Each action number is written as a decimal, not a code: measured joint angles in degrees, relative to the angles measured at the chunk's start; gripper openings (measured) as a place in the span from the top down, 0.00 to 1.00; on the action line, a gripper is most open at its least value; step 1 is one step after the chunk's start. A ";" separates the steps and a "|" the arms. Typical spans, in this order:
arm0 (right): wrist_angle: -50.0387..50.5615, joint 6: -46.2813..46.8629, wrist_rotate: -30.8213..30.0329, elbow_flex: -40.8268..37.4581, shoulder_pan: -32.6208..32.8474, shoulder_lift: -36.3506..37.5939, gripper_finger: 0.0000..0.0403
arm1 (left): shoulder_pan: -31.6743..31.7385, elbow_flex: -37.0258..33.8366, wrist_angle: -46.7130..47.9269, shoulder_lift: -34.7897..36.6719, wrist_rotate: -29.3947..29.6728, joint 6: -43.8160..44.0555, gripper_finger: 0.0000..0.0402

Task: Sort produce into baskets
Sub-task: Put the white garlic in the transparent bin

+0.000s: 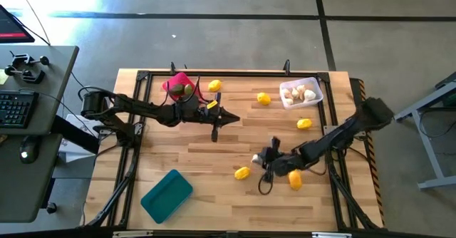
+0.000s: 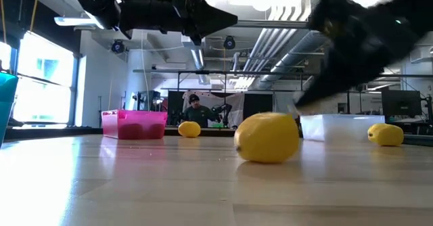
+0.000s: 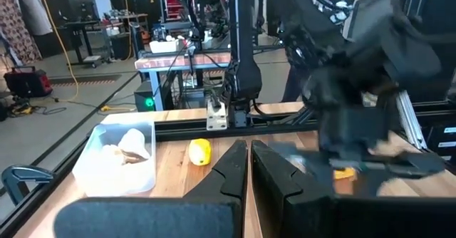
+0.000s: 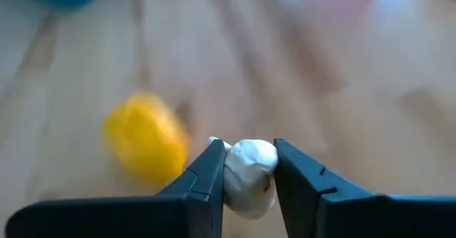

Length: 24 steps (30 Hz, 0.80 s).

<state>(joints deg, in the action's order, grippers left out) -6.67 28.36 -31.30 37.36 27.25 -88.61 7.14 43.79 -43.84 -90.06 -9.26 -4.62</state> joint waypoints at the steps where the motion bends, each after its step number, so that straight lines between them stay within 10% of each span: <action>1: 0.60 -1.34 -1.54 0.00 -0.75 1.86 0.79 | 0.00 0.00 -0.29 0.00 0.00 0.00 0.98; 14: -4.86 -23.19 -0.32 0.00 -21.44 20.19 0.79 | 2.26 0.00 -2.40 0.00 0.00 -1.51 0.98; 24: 3.81 -19.59 1.74 0.07 -37.60 23.57 0.79 | 7.41 0.00 -2.34 0.00 -0.02 4.30 0.98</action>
<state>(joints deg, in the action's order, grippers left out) -2.86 8.77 -29.56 37.43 -10.35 -65.04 14.55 43.79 -46.18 -90.06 -9.28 -0.32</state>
